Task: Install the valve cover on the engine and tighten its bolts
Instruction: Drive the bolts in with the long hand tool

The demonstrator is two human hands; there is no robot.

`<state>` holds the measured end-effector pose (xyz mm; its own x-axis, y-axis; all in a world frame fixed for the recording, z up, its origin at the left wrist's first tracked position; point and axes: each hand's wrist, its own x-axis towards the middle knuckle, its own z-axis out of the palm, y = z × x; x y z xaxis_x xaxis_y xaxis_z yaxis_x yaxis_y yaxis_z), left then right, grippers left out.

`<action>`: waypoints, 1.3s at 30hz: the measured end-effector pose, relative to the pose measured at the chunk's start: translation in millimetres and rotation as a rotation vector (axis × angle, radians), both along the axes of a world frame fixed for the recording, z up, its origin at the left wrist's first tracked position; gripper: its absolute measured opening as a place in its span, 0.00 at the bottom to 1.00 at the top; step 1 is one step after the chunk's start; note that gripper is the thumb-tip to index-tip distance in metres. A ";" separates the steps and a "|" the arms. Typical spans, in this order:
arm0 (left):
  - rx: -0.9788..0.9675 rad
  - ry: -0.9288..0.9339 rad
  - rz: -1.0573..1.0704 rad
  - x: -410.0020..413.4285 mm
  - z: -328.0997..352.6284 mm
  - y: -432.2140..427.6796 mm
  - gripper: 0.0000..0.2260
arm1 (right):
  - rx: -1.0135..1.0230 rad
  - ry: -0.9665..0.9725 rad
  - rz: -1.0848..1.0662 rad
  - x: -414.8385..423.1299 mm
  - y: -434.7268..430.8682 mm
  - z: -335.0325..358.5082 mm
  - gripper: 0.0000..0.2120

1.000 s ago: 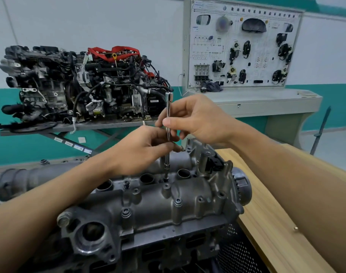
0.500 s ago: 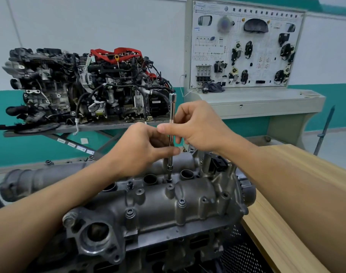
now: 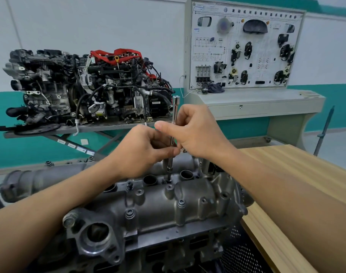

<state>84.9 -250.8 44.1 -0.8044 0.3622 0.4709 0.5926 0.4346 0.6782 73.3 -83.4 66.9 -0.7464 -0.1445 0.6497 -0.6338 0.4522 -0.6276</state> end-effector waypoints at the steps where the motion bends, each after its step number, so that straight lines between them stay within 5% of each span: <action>1: 0.015 0.003 0.004 -0.1 0.4 -0.9 0.04 | 0.007 -0.058 0.054 0.9 1.4 1.6 0.17; 7: -0.038 -0.035 0.007 -3.9 -0.6 -2.0 0.06 | 0.151 -0.194 0.378 0.1 17.2 14.8 0.07; 19: -0.015 -0.022 0.084 3.1 -0.4 -2.3 0.05 | 0.003 0.056 0.012 4.4 2.6 1.3 0.16; 25: -0.030 -0.050 0.088 4.1 0.8 -1.2 0.05 | 0.104 -0.204 0.416 2.7 22.0 12.6 0.05; 33: -0.054 -0.059 0.083 3.6 -0.5 -1.2 0.06 | 0.001 0.055 0.062 2.5 1.7 -0.6 0.13; 39: -0.059 -0.047 0.081 3.5 -0.6 -2.6 0.04 | 0.113 -0.173 0.407 2.3 15.2 10.5 0.07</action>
